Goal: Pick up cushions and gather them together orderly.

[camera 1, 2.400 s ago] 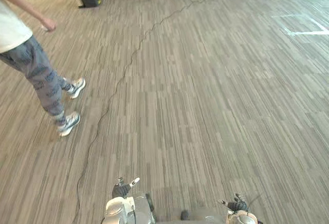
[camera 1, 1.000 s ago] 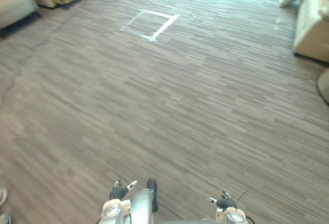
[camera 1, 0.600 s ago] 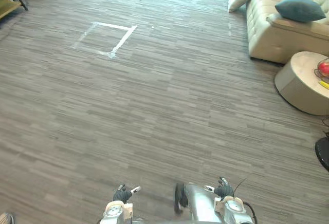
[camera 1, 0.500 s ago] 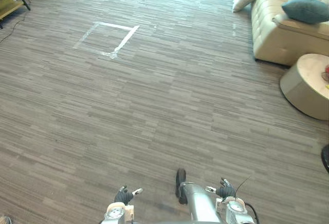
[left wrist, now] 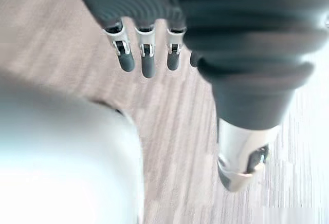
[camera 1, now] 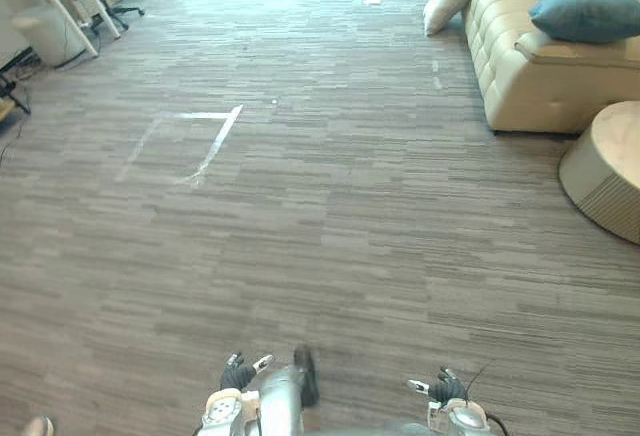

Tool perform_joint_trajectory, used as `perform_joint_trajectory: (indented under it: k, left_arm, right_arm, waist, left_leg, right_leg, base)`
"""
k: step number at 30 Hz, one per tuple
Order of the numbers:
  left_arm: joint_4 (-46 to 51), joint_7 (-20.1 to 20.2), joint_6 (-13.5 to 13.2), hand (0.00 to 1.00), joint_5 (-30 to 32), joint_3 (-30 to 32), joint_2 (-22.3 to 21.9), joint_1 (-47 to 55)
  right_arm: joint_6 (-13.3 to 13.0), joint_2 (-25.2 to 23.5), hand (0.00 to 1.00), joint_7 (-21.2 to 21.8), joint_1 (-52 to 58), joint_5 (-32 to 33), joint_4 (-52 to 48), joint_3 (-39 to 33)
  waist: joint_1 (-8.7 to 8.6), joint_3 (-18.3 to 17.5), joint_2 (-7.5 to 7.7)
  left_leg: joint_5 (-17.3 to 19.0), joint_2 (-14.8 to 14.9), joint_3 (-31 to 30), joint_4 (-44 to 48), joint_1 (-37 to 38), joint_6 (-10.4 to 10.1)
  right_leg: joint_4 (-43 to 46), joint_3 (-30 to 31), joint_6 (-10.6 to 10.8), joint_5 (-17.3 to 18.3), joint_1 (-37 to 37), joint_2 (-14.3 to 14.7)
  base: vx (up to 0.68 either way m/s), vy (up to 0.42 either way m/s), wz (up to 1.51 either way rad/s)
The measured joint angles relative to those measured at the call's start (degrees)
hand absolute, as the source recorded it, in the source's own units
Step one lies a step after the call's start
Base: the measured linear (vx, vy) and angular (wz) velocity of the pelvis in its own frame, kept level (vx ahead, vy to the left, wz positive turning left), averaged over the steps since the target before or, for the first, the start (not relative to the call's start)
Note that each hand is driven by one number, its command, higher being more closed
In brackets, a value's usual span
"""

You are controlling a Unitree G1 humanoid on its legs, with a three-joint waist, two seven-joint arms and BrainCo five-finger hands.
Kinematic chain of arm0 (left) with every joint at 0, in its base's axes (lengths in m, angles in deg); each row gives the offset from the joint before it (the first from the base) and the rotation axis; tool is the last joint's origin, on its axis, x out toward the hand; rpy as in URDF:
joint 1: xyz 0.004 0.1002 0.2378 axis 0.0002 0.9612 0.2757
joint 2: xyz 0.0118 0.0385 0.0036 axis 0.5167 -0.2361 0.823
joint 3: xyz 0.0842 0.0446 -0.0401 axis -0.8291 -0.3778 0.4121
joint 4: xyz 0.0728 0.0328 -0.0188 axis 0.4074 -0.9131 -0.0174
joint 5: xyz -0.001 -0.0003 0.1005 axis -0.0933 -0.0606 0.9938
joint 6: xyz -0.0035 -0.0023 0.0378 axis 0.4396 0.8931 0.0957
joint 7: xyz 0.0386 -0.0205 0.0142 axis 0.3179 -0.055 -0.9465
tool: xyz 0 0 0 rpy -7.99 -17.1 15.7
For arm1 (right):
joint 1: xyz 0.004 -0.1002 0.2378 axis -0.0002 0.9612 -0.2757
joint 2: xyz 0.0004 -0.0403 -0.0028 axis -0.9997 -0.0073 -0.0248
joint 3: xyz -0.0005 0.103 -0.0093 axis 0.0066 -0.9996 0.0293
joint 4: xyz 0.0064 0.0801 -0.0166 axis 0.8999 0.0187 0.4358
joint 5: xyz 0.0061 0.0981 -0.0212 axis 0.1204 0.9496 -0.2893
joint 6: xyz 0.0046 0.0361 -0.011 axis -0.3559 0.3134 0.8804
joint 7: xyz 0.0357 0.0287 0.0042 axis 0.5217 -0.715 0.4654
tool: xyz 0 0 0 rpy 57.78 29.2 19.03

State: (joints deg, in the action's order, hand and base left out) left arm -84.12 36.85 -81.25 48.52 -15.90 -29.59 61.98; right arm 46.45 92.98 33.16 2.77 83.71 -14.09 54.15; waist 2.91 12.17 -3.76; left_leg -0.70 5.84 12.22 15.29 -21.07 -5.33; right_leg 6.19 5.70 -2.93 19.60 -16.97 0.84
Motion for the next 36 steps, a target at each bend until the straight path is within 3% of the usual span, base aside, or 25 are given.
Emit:
perform_joint_trajectory:
  k: [1, 2, 3, 4, 6, 7, 8, 9, 11, 13, 16, 17, 18, 20, 22, 23, 24, 26, 29, 31, 32, 33, 34, 35, 36]
  left_arm:
    - [-0.21, -0.07, 0.03, 0.0, 0.09, -0.9, 0.44, 0.03]
    - [-0.23, 0.01, 0.04, 0.0, 0.4, -1.06, 1.24, -0.04]
    - [-0.4, -0.01, 0.03, 0.0, 0.41, -0.97, 2.0, -0.05]
    - [-0.48, -0.01, -0.02, 0.0, 0.42, -0.98, 2.79, -0.21]
    - [-1.65, -0.15, 0.23, 0.0, 0.55, -1.12, 3.59, -0.52]
    - [-2.59, -0.18, 0.54, 0.0, 0.57, -1.69, 3.8, -0.78]
    - [-3.28, -0.25, 0.73, 0.0, 0.59, -2.25, 3.61, -0.4]
    - [-3.49, -0.31, 0.96, 0.0, 0.6, -3.03, 3.5, -0.05]
    - [-4.86, -0.27, 1.48, 0.0, 0.61, -5.15, 3.46, -0.09]
    - [-5.42, -0.21, 1.52, 0.0, 0.61, -5.9, 3.36, -0.46]
    - [-5.77, -0.13, 1.6, 0.0, 1.25, -7.56, 4.15, -0.32]
    - [-6.0, -0.2, 1.75, 0.0, 1.78, -7.11, 3.89, 0.02]
    - [-6.29, -0.18, 1.63, 0.0, 2.11, -4.84, 1.97, 0.3]
    - [-5.71, -0.16, 1.69, 0.0, 2.91, -3.13, 0.63, 0.22]
    - [-4.3, -0.12, 1.65, 0.0, 3.38, 0.38, -0.73, 0.2]
    - [-3.55, -0.07, 1.67, 0.0, 3.46, 1.55, -1.07, 0.22]
    - [-1.7, -0.13, 1.5, 0.0, 3.89, 1.88, -0.6, 0.41]
    - [-0.38, -0.05, 1.25, 0.0, 3.86, 1.76, -0.19, 0.42]
    - [0.82, -0.09, 0.98, 0.0, 2.79, 1.74, -0.02, 0.44]
    - [0.53, -0.13, 0.62, 0.0, 1.5, 1.64, -0.04, 1.38]
    - [0.76, -0.16, 0.15, 0.0, 0.26, 1.67, -0.69, 2.0]
    - [0.99, -0.23, 0.05, 0.0, -0.77, 1.66, -1.1, 2.14]
    - [1.13, -0.03, -0.19, 0.0, -1.31, 1.64, -0.75, 2.08]
    - [0.96, -0.13, -0.3, 0.0, -1.18, 1.6, -0.4, 2.12]
    - [0.53, -0.07, -0.21, 0.0, -0.99, 1.64, 0.48, 2.18]
  right_arm:
    - [0.03, -0.19, 0.0, -0.03, 0.71, -0.1, 1.02, 0.41]
    - [-0.21, -0.75, 0.0, 0.02, 0.88, -0.2, 0.8, 0.59]
    - [-0.32, -1.33, 0.0, 0.03, 1.26, -0.27, 0.95, 0.38]
    - [-0.37, -1.97, 0.0, 0.13, 1.53, -0.15, 1.12, 0.04]
    - [-0.58, -2.19, 0.0, 0.36, 1.03, -0.55, 1.01, 0.31]
    - [-0.86, -2.14, 0.0, 0.64, 1.01, -0.71, 0.53, 0.42]
    - [-1.37, -1.96, 0.0, 0.64, 1.0, -1.14, -0.08, 0.46]
    - [-1.42, -1.8, 0.0, 0.67, 1.06, -1.28, -0.82, 0.52]
    - [-2.18, -1.63, 0.0, 0.68, 0.43, -1.5, -2.31, 0.38]
    - [-2.53, -1.11, 0.0, 0.7, -0.32, -1.49, -2.92, 0.17]
    - [-1.73, 0.0, 0.0, 0.64, 0.67, -1.72, -2.54, 0.05]
    - [-1.23, 0.17, 0.0, 0.58, 1.56, -1.79, -1.58, -0.78]
    - [-0.63, 0.87, 0.0, 0.52, 2.18, -1.88, -1.96, -2.83]
    - [-0.2, 0.92, 0.0, 0.55, 2.3, -2.2, -1.99, -2.86]
    - [0.28, 1.7, 0.0, 0.29, 2.16, -2.19, -2.16, -2.46]
    - [0.54, 1.87, 0.0, 0.18, 2.08, -2.18, -2.22, -1.98]
    - [0.58, 1.06, 0.0, 0.01, 2.6, -2.14, -3.19, -1.42]
    - [0.49, 0.27, 0.0, 0.0, 3.12, -2.07, -4.49, -1.14]
    - [0.52, -0.06, 0.0, -0.01, 2.65, -1.51, -3.99, -1.55]
    - [0.46, -0.1, 0.0, 0.03, 2.17, -1.49, -3.66, -1.4]
    - [0.26, 0.15, 0.0, 0.03, 2.1, -1.46, -3.34, -1.35]
    - [0.21, 0.62, 0.0, 0.0, 2.05, -1.53, -2.55, -1.3]
    - [0.24, -0.09, 0.0, -0.07, 2.25, -1.54, -1.32, -1.21]
    - [0.2, -0.89, 0.0, -0.04, 2.83, -1.57, -0.65, -1.17]
    - [0.09, -1.67, 0.0, 0.05, 2.93, -1.81, -0.58, -1.11]
  waist:
    - [0.35, -1.73, 1.79]
    - [0.01, -2.19, 3.75]
    - [-0.19, -2.55, 5.43]
    - [-0.2, -2.29, 7.06]
    - [-0.9, -1.67, 8.15]
    - [-1.05, -1.38, 7.9]
    - [-1.28, -1.08, 6.84]
    - [-1.88, -1.28, 6.25]
    - [-3.02, -1.22, 4.79]
    - [-3.69, -0.96, 4.3]
    - [-4.34, -1.2, 5.25]
    - [-5.0, -1.3, 5.02]
    - [-5.29, -1.72, 2.66]
    - [-5.65, -1.51, 2.28]
    - [-5.12, -0.63, 0.41]
    - [-4.94, -0.38, -0.41]
    - [-4.23, 0.78, 1.26]
    - [-3.17, 0.28, 2.23]
    - [-2.41, 0.4, 2.63]
    - [-1.85, 0.16, 1.63]
    - [-1.49, -0.35, 0.1]
    - [-0.84, -0.83, -0.7]
    - [0.4, -1.64, 0.62]
    - [0.46, -2.94, 2.1]
    - [0.13, -3.66, 4.58]
  left_leg:
    - [-2.93, -2.38, 0.11, 0.52, 0.54, 3.82]
    - [-1.57, -4.52, 0.4, 1.06, 1.15, 7.01]
    - [-0.31, -5.94, 1.16, 2.29, 2.0, 8.44]
    - [3.93, -7.14, 2.14, 4.7, 4.11, 9.08]
    - [9.31, -8.08, 2.33, 5.99, 9.36, 9.65]
    - [11.86, -8.3, 2.29, 5.5, 14.02, 9.76]
    - [13.83, -8.22, 2.32, 3.44, 19.6, 9.74]
    - [15.0, -7.99, 2.32, 1.42, 23.03, 9.89]
    - [15.65, -6.44, 2.24, -3.92, 30.9, 9.71]
    - [16.19, -5.01, 1.84, -7.31, 35.83, 9.37]
    - [16.21, -5.03, -0.87, -9.74, 40.48, 9.31]
    - [16.34, -4.94, -2.76, -9.66, 42.9, 9.02]
    - [14.2, -2.23, -4.06, -5.88, 43.12, 5.37]
    - [10.96, -1.7, -4.43, 3.18, 40.01, 0.79]
    - [3.87, 2.91, -5.06, 28.65, 29.93, -4.11]
    - [5.22, 5.12, -4.26, 37.85, 26.49, -4.26]
    - [9.89, 7.45, -1.64, 45.51, 21.58, -1.99]
    - [12.26, 7.64, 0.4, 44.73, 17.32, -0.86]
    - [15.58, 3.51, 2.87, 25.99, 9.22, 1.57]
    - [10.56, -0.44, 0.94, 5.73, 6.67, -0.41]
    - [8.19, -0.37, -0.96, 0.42, 4.43, -2.4]
    - [5.32, 0.18, -2.13, -0.16, 1.9, -2.51]
    - [0.67, -0.87, -1.35, 2.06, 1.82, 0.23]
    - [-0.84, -2.63, -1.17, 2.21, 2.46, 1.97]
    - [-0.04, -4.91, -0.83, 1.84, 3.41, 5.52]
  right_leg:
    - [1.46, 1.08, 1.06, 0.61, -0.11, -2.39]
    - [6.3, 1.23, 3.35, 0.64, 1.34, -4.62]
    - [12.49, 1.73, 5.17, 0.4, 3.53, -5.87]
    - [25.71, 3.39, 9.89, -2.17, 7.75, -6.25]
    - [43.93, 5.08, 18.55, -11.18, 13.6, -6.06]
    - [52.38, 3.38, 17.04, -10.55, 16.91, -6.43]
    - [57.11, 0.4, 12.84, -8.34, 20.46, -7.17]
    - [57.87, -1.93, 10.54, -7.02, 23.19, -7.48]
    - [51.95, -7.9, 6.06, -2.87, 30.53, -6.71]
    - [40.94, -11.45, 5.39, -2.48, 36.29, -5.74]
    - [11.94, -12.76, 5.18, -13.94, 38.26, -5.13]
    - [12.39, -11.2, 2.53, -21.8, 37.71, -4.45]
    - [19.25, -11.82, 0.05, -18.21, 38.11, -3.78]
    - [21.76, -12.34, -0.25, -14.41, 37.26, -3.32]
    - [19.83, -11.51, -1.84, -11.18, 31.62, -0.59]
    - [18.22, -11.16, -2.59, -10.36, 27.86, 0.83]
    - [13.7, -10.13, -3.46, -9.16, 19.34, 1.66]
    - [9.85, -8.69, -3.47, -7.8, 14.87, 1.39]
    - [4.93, -7.23, -2.03, -5.7, 7.25, -0.62]
    - [2.95, -5.13, -1.16, -3.41, 3.65, -1.89]
    - [1.25, -4.33, -0.49, -2.8, 2.57, -1.3]
    - [0.35, -3.73, 0.13, -1.52, 1.29, -0.93]
    - [0.47, -2.21, 0.94, 0.02, -0.51, -2.45]
    - [1.62, -1.27, 1.04, 0.57, -0.79, -4.33]
    - [7.16, -0.67, 1.36, 0.43, 1.28, -6.5]
  base:
    - [0.78, 0.319, -0.49]
    - [0.63, 0.236, -0.24]
    - [0.93, 0.336, -0.05]
    - [0.76, 0.256, -0.03]
    - [0.76, 0.218, -0.11]
    - [0.76, 0.18, -0.26]
    - [0.61, 0.133, -0.28]
    - [0.6, 0.095, -0.2]
    - [0.57, 0.037, 0.03]
    - [0.67, -0.044, 0.2]
    - [0.69, -0.142, 0.47]
    - [0.96, -0.248, 0.51]
    - [0.8, -0.213, 0.35]
    - [0.76, -0.234, -0.02]
    - [0.7, -0.149, -0.39]
    - [0.9, -0.13, -0.58]
    - [0.73, -0.112, -0.43]
    - [0.41, -0.063, -0.26]
    - [0.48, 0.024, -0.22]
    - [0.51, 0.141, -0.42]
    - [0.54, 0.237, -0.49]
    - [0.58, 0.312, -0.52]
    - [0.76, 0.367, -0.48]
    - [0.84, 0.357, -0.41]
    - [0.73, 0.262, -0.16]
